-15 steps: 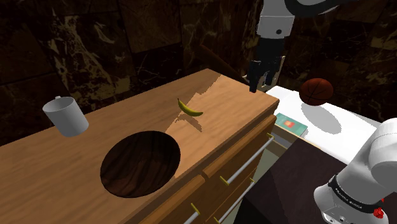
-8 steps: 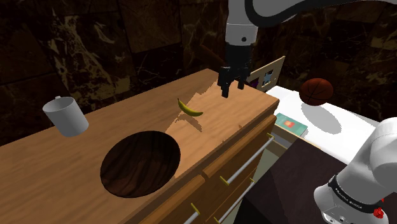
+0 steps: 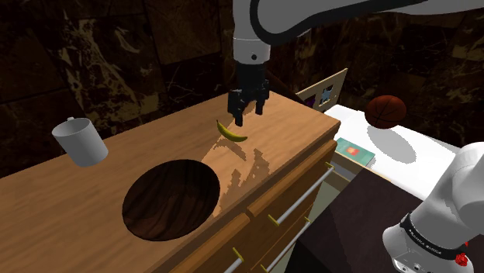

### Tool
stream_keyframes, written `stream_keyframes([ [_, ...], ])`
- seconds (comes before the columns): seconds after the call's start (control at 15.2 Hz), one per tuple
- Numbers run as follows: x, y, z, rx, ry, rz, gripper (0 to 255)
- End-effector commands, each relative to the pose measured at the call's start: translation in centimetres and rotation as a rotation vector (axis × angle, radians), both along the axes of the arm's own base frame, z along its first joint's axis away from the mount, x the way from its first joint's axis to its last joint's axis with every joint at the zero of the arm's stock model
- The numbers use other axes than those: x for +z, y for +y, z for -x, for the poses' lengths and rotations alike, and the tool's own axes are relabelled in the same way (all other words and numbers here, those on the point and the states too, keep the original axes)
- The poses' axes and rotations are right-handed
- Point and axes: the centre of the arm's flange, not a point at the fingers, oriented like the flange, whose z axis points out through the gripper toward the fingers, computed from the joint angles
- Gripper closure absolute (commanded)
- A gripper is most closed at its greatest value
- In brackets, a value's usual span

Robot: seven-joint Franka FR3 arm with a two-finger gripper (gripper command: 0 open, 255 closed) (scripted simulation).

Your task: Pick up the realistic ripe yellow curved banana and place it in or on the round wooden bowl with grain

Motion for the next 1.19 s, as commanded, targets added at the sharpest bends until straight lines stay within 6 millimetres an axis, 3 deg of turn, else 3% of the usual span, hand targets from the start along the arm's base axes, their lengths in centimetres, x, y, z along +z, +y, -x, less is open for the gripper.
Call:
stream_keyframes([
  [0.0,-0.4,2.3,-1.4,0.024,-0.003,-0.004,0],
  [0.13,-0.7,4.3,-2.6,0.046,-0.006,-0.007,0],
  [0.66,-4.7,4.6,-2.4,0.046,-0.006,-0.007,0],
  [1.12,-4.7,4.6,-2.4,0.046,-0.006,-0.007,0],
])
